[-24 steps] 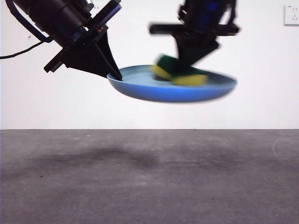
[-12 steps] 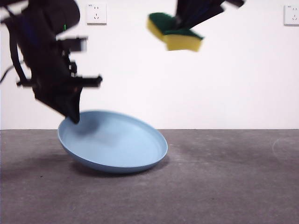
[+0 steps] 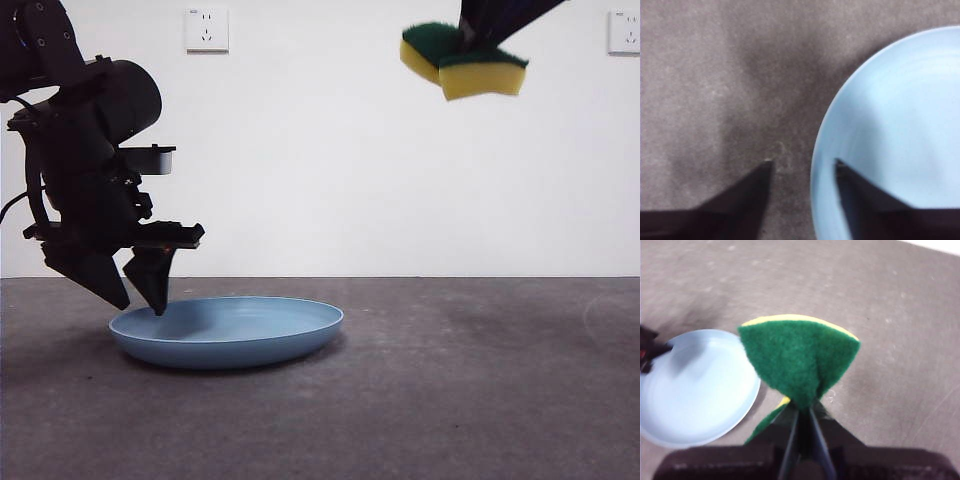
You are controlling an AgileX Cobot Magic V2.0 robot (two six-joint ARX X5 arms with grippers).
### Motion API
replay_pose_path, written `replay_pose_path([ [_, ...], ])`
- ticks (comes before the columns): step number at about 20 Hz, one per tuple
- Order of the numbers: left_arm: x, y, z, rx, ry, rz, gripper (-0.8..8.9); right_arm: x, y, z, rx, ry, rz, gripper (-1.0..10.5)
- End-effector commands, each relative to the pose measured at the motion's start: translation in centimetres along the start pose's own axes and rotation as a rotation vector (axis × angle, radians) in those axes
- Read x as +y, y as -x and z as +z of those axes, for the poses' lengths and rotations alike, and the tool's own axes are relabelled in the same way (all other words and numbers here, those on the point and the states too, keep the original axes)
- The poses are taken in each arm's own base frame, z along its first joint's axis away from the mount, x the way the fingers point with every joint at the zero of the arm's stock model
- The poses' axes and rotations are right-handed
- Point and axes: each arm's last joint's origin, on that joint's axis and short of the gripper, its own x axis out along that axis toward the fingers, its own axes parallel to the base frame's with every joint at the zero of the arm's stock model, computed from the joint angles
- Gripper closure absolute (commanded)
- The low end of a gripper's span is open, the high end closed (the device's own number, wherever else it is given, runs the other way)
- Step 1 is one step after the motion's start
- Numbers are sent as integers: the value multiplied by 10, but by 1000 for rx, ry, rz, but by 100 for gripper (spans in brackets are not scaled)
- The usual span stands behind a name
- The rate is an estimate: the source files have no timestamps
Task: Pick up the plate,pick up the cloth,clean the plate with the cloth
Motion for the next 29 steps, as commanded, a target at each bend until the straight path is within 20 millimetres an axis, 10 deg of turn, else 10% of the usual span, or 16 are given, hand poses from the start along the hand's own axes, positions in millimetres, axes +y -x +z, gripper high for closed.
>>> replay_pose_path([
  [1, -1, 19, 8, -54, -9, -6, 374, -3, -20, -4, 49, -89, -26, 963],
  [13, -12, 187, 19, -494, 3, -232, 375, -16, -162, -60, 466, -243, 7, 957],
  [23, -12, 194, 7, -419, -7, -227, 375, -15, -173, -71, 527, -228, -2, 551],
  [29, -11, 193, 5, -395, -9, -222, 375, -16, -166, -66, 514, -224, 1, 533],
])
